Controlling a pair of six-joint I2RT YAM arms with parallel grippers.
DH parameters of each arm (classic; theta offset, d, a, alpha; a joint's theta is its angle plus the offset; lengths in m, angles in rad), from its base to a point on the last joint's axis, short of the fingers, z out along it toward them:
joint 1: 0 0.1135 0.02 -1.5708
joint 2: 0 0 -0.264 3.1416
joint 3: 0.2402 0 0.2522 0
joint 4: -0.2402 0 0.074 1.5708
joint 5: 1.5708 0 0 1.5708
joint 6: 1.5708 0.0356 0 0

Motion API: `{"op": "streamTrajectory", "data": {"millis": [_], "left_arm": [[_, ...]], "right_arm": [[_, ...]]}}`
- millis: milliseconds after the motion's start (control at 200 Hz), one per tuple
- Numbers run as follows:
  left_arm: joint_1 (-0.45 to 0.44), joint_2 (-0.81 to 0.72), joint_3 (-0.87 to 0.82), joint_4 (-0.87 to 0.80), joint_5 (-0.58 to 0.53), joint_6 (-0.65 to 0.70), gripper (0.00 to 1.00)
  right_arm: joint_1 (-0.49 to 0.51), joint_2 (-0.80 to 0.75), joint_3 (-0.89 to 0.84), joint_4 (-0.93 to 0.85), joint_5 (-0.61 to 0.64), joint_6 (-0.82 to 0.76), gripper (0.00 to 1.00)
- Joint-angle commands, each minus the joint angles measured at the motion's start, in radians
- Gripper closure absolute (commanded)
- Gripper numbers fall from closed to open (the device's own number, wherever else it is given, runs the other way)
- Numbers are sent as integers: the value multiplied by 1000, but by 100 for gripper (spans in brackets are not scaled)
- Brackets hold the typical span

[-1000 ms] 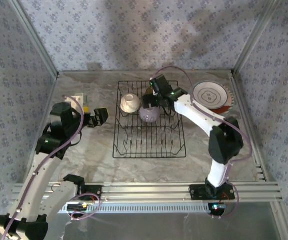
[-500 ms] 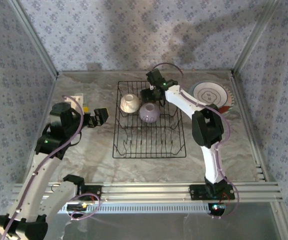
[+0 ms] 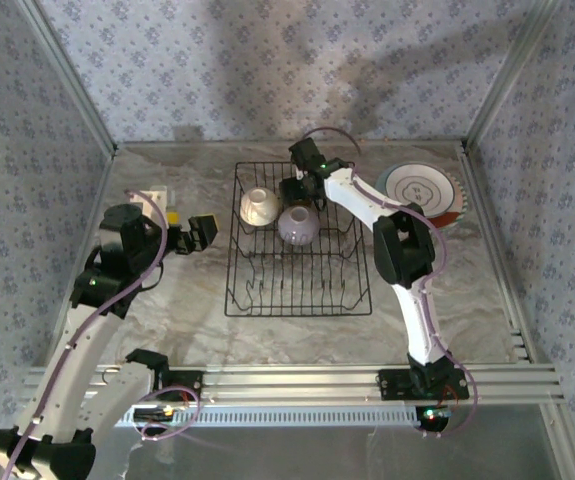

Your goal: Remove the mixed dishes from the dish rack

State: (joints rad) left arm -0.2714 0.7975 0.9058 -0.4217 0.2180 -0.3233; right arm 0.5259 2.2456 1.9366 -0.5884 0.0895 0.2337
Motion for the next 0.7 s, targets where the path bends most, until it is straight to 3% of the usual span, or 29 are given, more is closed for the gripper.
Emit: {"op": "streamTrajectory", "data": {"millis": [0, 365, 695], "left_arm": [[-8, 2, -2, 20, 19, 10, 1], [-8, 14, 1, 18, 29, 7, 1], [-8, 16, 1, 17, 33, 7, 1]], "right_arm": [[-3, 24, 45, -17, -5, -13, 18], [0, 31, 50, 13, 13, -17, 26], [0, 28, 57, 2, 10, -25, 43]]}}
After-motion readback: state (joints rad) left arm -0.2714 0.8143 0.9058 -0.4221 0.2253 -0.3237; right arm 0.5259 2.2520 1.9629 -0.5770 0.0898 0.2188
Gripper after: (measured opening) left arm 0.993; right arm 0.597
